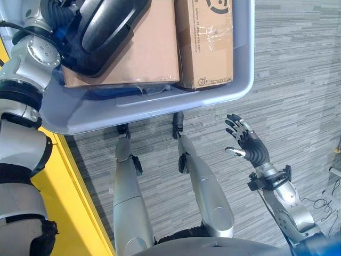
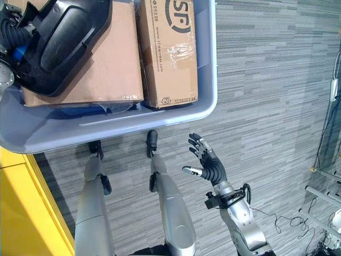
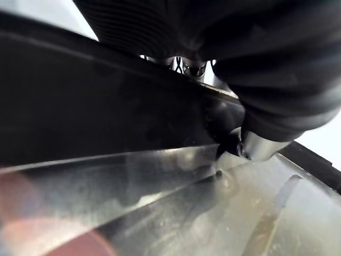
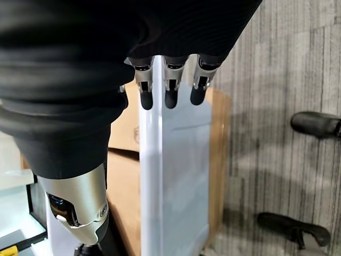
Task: Move parts from the plastic box to the shelf.
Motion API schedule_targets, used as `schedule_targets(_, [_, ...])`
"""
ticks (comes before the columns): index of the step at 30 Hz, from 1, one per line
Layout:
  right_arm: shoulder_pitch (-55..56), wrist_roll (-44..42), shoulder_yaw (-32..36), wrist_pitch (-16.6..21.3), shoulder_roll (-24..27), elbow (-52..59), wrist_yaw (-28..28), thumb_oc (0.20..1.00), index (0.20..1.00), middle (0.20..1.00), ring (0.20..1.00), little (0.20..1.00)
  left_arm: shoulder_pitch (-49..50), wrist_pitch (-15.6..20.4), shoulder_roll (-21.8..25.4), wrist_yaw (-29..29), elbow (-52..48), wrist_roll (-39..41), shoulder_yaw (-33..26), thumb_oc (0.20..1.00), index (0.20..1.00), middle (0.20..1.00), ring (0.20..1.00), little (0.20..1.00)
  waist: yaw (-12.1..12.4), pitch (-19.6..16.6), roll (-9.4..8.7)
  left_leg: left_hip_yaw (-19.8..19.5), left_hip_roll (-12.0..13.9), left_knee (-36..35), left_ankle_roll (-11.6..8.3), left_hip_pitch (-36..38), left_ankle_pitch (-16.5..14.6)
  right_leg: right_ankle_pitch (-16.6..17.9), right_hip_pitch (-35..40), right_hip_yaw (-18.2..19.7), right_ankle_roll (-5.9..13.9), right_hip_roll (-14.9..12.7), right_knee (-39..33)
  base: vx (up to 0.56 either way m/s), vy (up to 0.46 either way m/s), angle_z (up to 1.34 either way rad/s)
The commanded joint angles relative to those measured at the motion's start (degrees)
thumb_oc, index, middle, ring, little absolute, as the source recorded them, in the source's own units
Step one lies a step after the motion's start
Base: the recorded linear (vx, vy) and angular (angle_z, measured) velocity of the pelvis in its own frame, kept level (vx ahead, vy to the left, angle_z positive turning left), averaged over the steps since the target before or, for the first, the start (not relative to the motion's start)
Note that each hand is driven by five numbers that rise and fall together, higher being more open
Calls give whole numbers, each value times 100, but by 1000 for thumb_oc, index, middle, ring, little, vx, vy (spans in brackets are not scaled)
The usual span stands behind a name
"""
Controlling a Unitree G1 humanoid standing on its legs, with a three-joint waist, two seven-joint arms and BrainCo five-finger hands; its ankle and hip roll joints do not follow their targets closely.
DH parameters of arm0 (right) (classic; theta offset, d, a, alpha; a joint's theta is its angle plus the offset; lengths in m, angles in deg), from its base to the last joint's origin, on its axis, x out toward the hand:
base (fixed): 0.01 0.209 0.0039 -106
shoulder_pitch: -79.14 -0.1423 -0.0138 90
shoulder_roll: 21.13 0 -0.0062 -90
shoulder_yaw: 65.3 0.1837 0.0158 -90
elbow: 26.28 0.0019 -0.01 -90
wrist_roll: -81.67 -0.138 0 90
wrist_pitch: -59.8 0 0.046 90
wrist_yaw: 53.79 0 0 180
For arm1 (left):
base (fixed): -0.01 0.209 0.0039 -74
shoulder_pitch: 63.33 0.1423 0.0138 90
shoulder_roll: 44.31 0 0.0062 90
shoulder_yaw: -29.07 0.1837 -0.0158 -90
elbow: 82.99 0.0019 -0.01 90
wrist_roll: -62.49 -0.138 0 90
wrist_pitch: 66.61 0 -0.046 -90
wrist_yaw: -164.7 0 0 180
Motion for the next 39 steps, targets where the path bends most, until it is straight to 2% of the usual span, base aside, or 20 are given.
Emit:
schedule_targets(1, [351,-250,244,84,370,10,-100,1000,1000,1000,1000,1000,499,-10,-14,163,277,80,-423,200,200,200,200,200,2,-292,-45,-259,334,781,-289,198,-1102,-34,655,190,834,-727,95,0,0,0])
schedule_targets(8, [269,-251,225,61,346,-123,-63,1000,1000,1000,1000,1000,1572,256,-157,124,-781,674,-1148,200,200,200,200,200,164,-317,60,-209,309,682,-284,578,-1084,-100,888,172,816,-779,198,-11,4,-2])
schedule_targets(10, [255,-220,260,66,327,-149,-15,1000,1000,1000,1000,1000,2190,471,-292,19,-1496,1113,-1555,200,200,200,200,200,253,-333,123,-196,273,607,-286,739,-1060,-110,996,157,803,-812,217,-23,11,-11])
schedule_targets(11, [255,-220,260,66,327,-149,-15,1000,1000,1000,1000,1000,2190,471,-292,19,-1496,1113,-1555,200,200,200,200,200,253,-333,123,-196,273,607,-286,739,-1060,-110,996,157,803,-812,217,-19,24,-3])
schedule_targets(12, [229,-143,304,64,329,-165,39,1000,1000,1000,1000,1000,2935,590,-347,71,-2329,1257,-1936,200,200,200,200,200,338,-348,211,-167,243,494,-289,954,-1031,-122,1127,147,791,-848,221,-19,25,3])
schedule_targets(15, [185,-35,346,58,315,-205,102,1000,1000,1000,1000,1000,3519,683,-460,106,-2917,1391,-2256,200,200,200,200,200,405,-366,265,-127,221,416,-290,1122,-1007,-132,1239,136,780,-870,221,-8,12,1])
schedule_targets(17, [188,51,390,50,276,-249,174,1000,1000,1000,1000,1000,4152,852,-846,24,-3453,1591,-2657,200,200,200,200,200,481,-401,321,-102,180,280,-295,1342,-962,-147,1402,122,771,-893,191,-1,15,2])
schedule_targets(18, [137,104,428,33,225,-309,238,1000,1000,1000,1000,1000,4639,951,-1305,5,-3862,1807,-2907,200,200,200,200,200,543,-473,394,-58,151,133,-296,1563,-925,-167,1547,108,761,-928,153,5,28,5])
schedule_targets(19, [138,104,421,34,234,-309,239,1000,1000,1000,1000,1000,4660,947,-1310,6,-3875,1804,-2923,200,200,200,200,200,535,-472,397,-56,150,122,-296,1577,-921,-166,1557,108,761,-929,150,-53,52,2])
schedule_targets(20, [-17,172,468,31,177,-383,362,1000,1000,1000,1000,1000,5014,991,-1670,85,-4235,1903,-3055,200,200,200,200,200,580,-531,460,2,75,-20,-252,1705,-718,-67,1629,78,728,-1014,99,-46,43,4])
schedule_targets(21, [-49,192,462,26,165,-366,373,1000,1000,1000,1000,1000,5149,1041,-1867,83,-4355,1982,-3086,200,200,200,200,200,594,-603,497,25,66,-132,-252,1825,-680,-65,1708,74,726,-1051,62,-27,58,8])
schedule_targets(28, [-141,398,467,-70,99,-412,435,1000,1000,1000,1000,1000,5761,1062,-2496,379,-4812,2260,-3077,200,200,200,200,200,655,-986,661,124,3,-351,-212,2405,-682,-88,2100,79,723,-1162,-44,40,25,3])
schedule_targets(34, [-70,375,535,-127,43,-423,382,1000,1000,1000,1000,1000,6260,1050,-2612,719,-5219,2553,-3163,200,200,200,200,200,658,-1302,788,183,-9,-510,-187,2831,-682,-172,2400,82,719,-1202,-47,51,4,-6])
schedule_targets(36, [29,427,605,-177,43,-407,320,1000,1000,1000,1000,1000,6711,996,-2587,975,-5597,2665,-3327,200,200,200,200,200,692,-1504,860,183,1,-471,-165,3079,-766,-267,2633,67,709,-1225,-15,90,-7,0])
schedule_targets(39, [82,436,639,-210,29,-415,272,1000,1000,1000,1000,1000,6970,963,-2562,1107,-5775,2678,-3370,200,200,200,200,200,709,-1609,888,179,-1,-469,-151,3218,-806,-302,2765,48,720,-1252,5,49,-2,1])
